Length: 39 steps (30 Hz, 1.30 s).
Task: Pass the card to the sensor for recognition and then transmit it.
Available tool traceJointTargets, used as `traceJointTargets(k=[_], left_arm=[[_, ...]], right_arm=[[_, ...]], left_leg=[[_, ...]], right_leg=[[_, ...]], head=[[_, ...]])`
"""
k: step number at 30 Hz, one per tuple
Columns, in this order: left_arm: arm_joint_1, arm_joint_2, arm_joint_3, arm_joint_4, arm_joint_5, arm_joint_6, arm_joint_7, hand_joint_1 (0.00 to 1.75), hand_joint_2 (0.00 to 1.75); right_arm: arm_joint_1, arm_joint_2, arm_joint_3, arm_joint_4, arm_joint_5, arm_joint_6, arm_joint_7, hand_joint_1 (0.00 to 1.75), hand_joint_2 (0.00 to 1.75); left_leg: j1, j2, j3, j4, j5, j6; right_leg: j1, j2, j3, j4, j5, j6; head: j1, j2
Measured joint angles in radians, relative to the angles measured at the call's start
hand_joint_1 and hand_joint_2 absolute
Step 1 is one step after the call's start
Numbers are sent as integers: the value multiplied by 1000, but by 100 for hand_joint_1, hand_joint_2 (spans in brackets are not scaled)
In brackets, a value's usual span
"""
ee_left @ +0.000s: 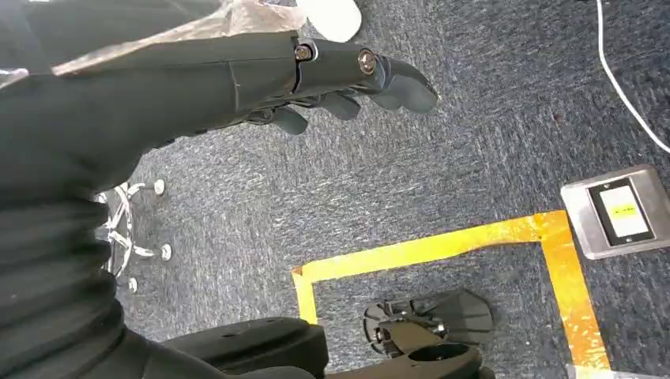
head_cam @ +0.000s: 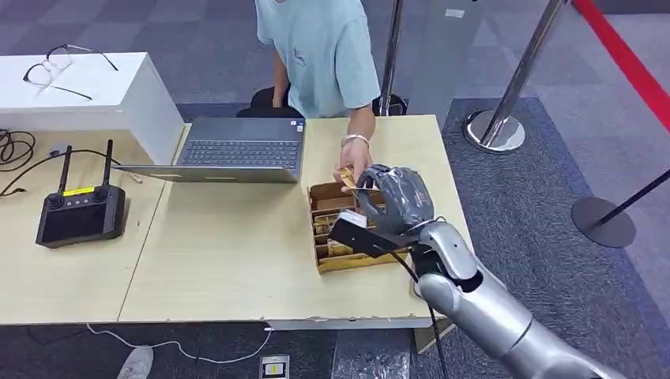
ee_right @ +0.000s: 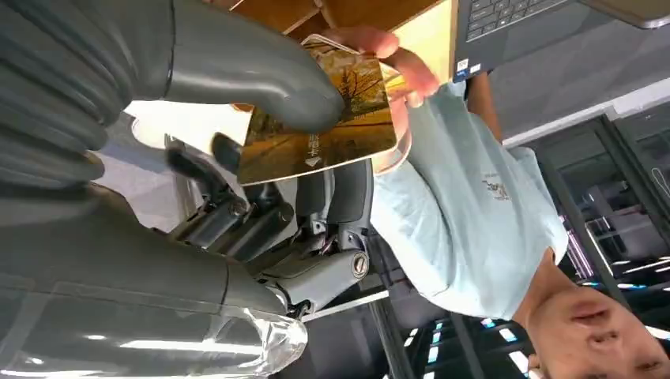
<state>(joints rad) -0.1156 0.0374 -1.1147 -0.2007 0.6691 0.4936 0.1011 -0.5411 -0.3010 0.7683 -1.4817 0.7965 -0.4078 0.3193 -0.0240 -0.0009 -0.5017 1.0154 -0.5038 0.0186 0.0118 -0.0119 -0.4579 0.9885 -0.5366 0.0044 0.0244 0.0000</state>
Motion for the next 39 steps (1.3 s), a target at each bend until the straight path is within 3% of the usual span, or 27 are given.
traceJointTargets(k=[10, 17, 22, 28, 39], left_arm=[[1, 1, 0, 0, 0, 0, 2, 0, 175], [1, 1, 0, 0, 0, 0, 2, 0, 175], [2, 1, 0, 0, 0, 0, 9, 0, 175], [4, 1, -2, 0, -2, 1, 11, 0, 175], [5, 1, -2, 0, 0, 2, 11, 0, 175]], right_arm=[[9, 2, -2, -1, -2, -68, -6, 175, 175], [19, 2, -4, -1, 8, -77, 5, 175, 175], [32, -34, -20, -2, 256, -47, 142, 175, 175], [78, -103, -61, 0, 408, 50, 208, 175, 175], [168, -178, -135, -1, 458, 86, 264, 175, 175]], left_leg=[[0, 0, 0, 0, 0, 0], [0, 0, 0, 0, 0, 0], [0, 0, 0, 1, 0, 0], [0, 0, 0, 1, 0, 0], [0, 0, 0, 1, 0, 0]], right_leg=[[0, 0, 0, 0, 0, 0], [0, 0, 0, 0, 0, 0], [0, 0, 0, 0, 0, 0], [0, 0, 0, 0, 0, 0], [-1, 0, 0, 0, 0, 0]], head=[[0, 0], [0, 0], [0, 0], [0, 0], [0, 0]])
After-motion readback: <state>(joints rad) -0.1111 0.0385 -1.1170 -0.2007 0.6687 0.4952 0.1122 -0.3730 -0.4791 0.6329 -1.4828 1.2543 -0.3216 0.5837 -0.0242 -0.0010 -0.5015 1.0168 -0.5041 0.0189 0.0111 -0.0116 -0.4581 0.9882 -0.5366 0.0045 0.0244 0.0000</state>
